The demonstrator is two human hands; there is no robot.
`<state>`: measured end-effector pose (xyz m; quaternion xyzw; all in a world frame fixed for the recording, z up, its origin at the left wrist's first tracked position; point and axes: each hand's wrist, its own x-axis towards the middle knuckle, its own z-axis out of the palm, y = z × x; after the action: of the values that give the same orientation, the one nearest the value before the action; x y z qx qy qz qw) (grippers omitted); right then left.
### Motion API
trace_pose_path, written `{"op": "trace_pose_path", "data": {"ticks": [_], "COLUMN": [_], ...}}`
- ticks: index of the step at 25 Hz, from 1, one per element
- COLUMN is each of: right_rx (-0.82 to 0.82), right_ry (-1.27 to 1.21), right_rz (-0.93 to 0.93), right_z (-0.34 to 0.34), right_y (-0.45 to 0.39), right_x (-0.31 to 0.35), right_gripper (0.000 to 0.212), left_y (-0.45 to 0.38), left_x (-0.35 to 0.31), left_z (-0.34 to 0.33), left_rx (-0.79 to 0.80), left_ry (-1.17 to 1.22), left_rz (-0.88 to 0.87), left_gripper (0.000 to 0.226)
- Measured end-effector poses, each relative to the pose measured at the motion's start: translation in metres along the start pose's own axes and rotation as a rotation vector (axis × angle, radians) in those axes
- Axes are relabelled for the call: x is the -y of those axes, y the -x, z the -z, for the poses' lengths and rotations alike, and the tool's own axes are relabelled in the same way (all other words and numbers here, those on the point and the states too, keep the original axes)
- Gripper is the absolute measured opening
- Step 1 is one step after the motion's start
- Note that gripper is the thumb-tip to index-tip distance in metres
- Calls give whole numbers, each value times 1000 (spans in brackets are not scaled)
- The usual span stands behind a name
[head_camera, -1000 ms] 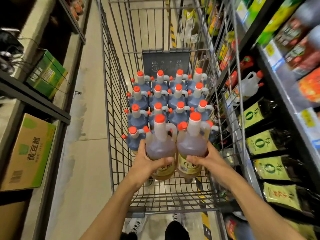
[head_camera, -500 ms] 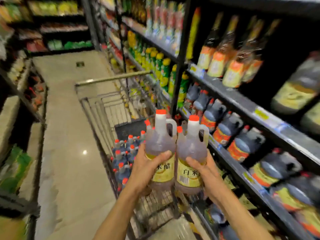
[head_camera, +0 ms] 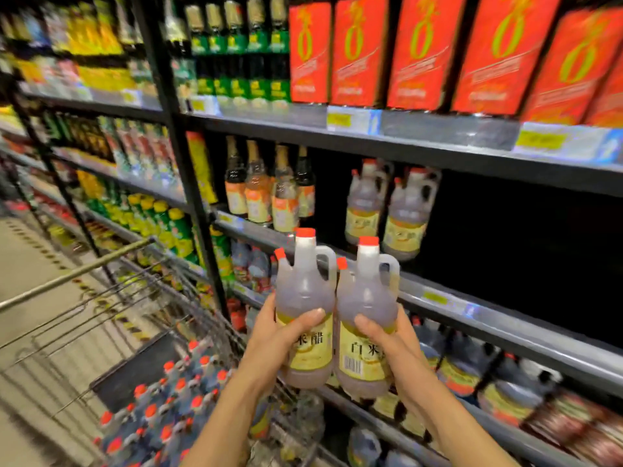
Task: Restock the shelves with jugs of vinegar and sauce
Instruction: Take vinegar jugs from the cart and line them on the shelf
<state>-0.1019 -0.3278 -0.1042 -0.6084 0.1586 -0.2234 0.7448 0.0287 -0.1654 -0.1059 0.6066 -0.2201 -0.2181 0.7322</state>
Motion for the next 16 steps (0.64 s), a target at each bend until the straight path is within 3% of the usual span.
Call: {"op": "trace_pose_path", "data": {"ticks": [7, 13, 16], "right_rx": [-61, -154, -246], "right_ry": [72, 124, 110], "right_rz": [80, 53, 14], "right_z": [48, 55, 55], "right_y": [-38, -66, -84], "right_x": [34, 59, 64], "right_gripper": [81, 27, 59], "left_y": [-70, -123, -151], "left_x": [-7, -13, -18], "left_z": [-54, -74, -76], "left_rx": [155, 248, 289], "left_ry": [44, 106, 68], "left_rz": [30, 152, 180], "left_gripper": [70, 73, 77]}}
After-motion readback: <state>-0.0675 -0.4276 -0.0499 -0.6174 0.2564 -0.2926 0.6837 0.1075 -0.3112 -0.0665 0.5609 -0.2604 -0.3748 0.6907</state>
